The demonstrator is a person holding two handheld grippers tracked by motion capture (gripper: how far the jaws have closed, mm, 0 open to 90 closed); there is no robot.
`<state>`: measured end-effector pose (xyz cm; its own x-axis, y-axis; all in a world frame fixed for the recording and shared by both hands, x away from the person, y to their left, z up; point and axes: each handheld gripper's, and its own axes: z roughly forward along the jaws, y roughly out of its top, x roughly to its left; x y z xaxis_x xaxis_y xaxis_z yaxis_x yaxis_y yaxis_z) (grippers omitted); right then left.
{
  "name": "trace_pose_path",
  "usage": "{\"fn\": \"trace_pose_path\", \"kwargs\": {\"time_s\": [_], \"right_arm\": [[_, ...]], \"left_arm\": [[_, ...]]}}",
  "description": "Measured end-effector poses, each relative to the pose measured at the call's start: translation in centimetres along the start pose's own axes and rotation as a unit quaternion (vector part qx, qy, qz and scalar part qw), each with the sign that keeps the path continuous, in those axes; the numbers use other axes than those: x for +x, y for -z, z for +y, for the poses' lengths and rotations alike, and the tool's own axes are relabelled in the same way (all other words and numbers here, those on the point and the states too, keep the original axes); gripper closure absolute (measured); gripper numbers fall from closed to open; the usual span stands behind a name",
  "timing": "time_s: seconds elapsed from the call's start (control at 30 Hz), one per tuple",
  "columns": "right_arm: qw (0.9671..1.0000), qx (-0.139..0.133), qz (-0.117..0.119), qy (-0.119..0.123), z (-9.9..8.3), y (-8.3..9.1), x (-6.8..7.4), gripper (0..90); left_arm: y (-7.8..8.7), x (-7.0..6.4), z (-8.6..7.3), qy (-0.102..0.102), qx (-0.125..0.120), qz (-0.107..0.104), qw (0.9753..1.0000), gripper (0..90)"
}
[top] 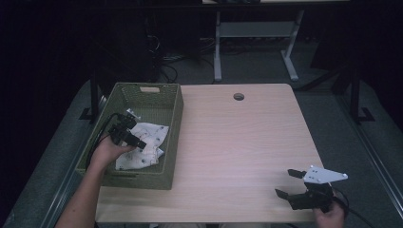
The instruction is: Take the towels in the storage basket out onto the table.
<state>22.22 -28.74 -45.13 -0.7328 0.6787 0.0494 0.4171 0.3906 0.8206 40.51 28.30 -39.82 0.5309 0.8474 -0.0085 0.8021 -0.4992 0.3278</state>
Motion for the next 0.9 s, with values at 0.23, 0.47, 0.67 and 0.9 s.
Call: {"fn": "trace_pose_path", "kwargs": {"time_s": [0.23, 0.47, 0.67, 0.9], "right_arm": [[1.0000, 0.000, 0.000, -0.001, 0.0, 0.1, 0.0, 14.0], [1.0000, 0.000, 0.001, -0.002, 0.0, 0.1, 0.0, 14.0], [1.0000, -0.001, -0.001, -0.001, 0.0, 0.2, 0.0, 14.0], [1.0000, -0.001, 0.000, -0.002, 0.0, 0.2, 0.0, 14.0]], "left_arm": [[-1.2, -0.1, 0.2, 0.002, 0.027, -0.004, 0.9996, 27.3], [-2.5, -0.4, 0.2, 0.000, 0.053, -0.015, 0.9985, 32.7], [-2.8, -0.5, 0.4, -0.007, 0.062, -0.022, 0.9978, 36.7], [-2.9, -0.7, 0.6, -0.007, 0.068, -0.027, 0.9973, 49.5]]}}
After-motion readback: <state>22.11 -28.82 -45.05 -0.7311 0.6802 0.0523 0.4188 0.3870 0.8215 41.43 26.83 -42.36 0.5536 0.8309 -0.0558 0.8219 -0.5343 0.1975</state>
